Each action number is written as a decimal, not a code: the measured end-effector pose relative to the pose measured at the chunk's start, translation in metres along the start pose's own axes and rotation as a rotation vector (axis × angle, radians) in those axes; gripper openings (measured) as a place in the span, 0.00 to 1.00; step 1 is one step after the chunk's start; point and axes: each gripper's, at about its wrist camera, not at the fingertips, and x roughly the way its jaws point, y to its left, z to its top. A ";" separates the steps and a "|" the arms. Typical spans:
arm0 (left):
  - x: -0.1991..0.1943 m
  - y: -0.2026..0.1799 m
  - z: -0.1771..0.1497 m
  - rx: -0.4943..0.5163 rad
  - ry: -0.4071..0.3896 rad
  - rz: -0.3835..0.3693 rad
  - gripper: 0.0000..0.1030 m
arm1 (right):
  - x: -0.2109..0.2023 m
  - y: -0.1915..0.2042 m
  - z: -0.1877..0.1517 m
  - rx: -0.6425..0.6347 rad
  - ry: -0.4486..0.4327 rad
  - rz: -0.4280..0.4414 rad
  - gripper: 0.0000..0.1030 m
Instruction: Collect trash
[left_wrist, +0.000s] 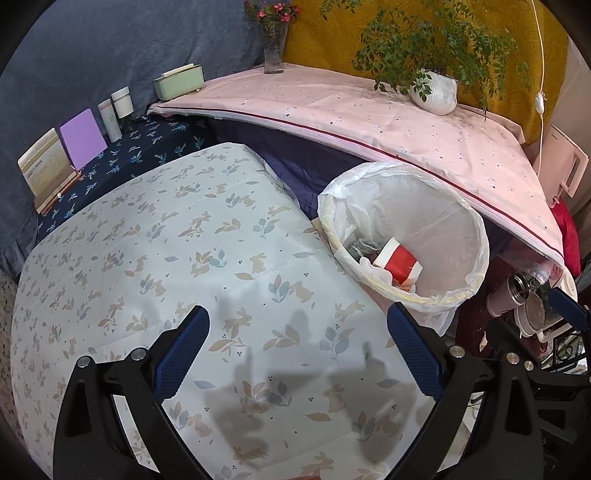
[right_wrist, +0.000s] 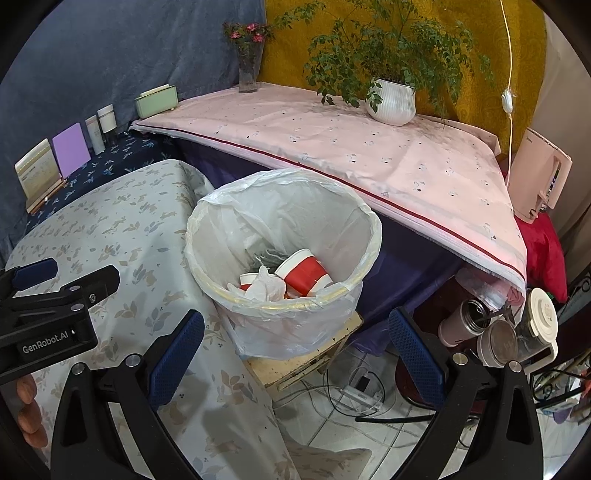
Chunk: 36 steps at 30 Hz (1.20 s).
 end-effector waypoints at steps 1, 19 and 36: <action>0.000 0.000 0.000 0.000 -0.002 0.005 0.90 | 0.000 0.000 0.000 0.000 0.000 0.001 0.93; 0.000 -0.002 -0.004 0.024 -0.006 0.035 0.90 | 0.003 -0.005 -0.002 0.015 0.002 -0.008 0.93; 0.002 -0.003 -0.005 0.035 -0.006 0.041 0.90 | 0.002 -0.002 0.000 0.013 -0.003 0.000 0.93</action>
